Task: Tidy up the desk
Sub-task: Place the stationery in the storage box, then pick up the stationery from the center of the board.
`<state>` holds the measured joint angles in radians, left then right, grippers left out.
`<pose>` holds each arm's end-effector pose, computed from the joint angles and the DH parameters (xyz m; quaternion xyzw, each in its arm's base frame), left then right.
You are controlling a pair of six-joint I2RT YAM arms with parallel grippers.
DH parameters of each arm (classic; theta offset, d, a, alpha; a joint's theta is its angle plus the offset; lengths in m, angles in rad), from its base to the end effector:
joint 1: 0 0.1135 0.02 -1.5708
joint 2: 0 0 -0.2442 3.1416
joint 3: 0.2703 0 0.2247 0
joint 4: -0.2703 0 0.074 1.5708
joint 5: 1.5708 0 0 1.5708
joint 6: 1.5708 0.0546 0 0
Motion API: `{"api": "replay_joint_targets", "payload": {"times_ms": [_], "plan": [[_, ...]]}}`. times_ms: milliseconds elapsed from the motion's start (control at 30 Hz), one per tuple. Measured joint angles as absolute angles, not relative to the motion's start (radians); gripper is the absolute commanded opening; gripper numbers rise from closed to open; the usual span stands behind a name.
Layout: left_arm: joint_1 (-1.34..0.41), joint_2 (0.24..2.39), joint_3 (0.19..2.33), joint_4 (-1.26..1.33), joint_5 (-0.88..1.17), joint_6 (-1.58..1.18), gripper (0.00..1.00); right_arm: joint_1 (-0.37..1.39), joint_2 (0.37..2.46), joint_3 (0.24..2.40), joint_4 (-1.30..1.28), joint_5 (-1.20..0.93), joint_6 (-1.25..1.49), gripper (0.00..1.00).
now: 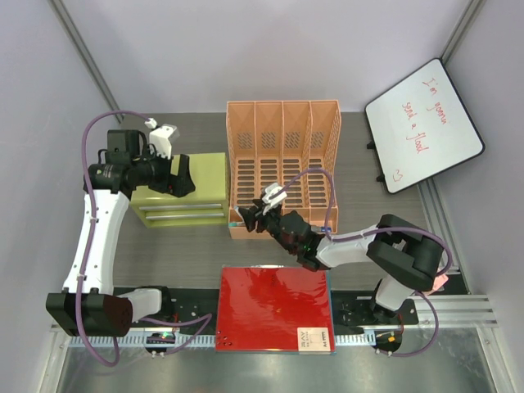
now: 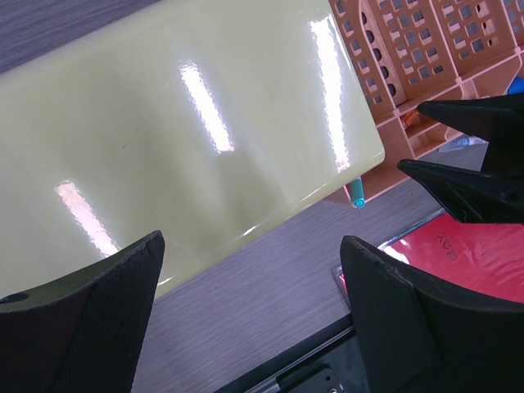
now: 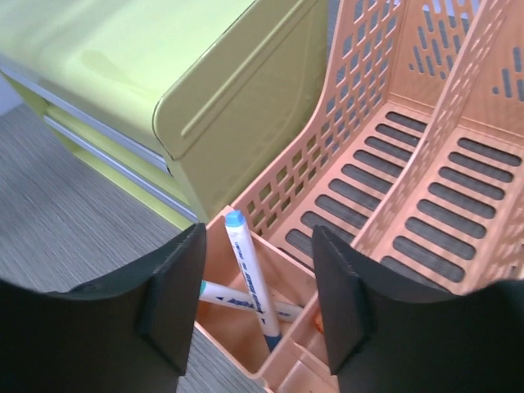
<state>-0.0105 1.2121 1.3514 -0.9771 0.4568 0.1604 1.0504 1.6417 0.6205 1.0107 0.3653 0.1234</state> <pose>0.2224 -0.0264 0.3402 0.1585 0.8991 -0.1847 0.3639 0.1793 0.2736 0.2025 -0.1982 0.6824 0.2755 0.6474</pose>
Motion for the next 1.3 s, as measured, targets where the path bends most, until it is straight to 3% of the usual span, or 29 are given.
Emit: {"api": "replay_joint_targets", "payload": {"times_ms": [200,300,467,633,867,1300], "plan": [[-0.010,1.204,1.351,-0.978,0.455,0.164,0.89,1.051,1.436,0.618,0.744,0.389,0.116,0.51],[-0.010,1.198,1.351,-0.979,0.455,0.165,0.88,1.050,1.300,0.748,0.369,0.402,0.152,0.50],[-0.010,1.194,1.343,-0.978,0.457,0.164,0.89,1.050,1.268,1.021,-0.226,0.389,0.295,0.47],[-0.010,1.194,1.340,-0.978,0.458,0.164,0.89,1.050,1.276,1.021,-0.659,0.352,0.431,0.48],[-0.010,1.191,1.340,-0.978,0.456,0.165,0.89,1.050,1.324,0.943,-0.853,0.336,0.504,0.51],[-0.010,1.188,1.340,-0.978,0.456,0.166,0.89,0.942,1.362,0.835,-0.751,0.299,0.454,0.55]]}}
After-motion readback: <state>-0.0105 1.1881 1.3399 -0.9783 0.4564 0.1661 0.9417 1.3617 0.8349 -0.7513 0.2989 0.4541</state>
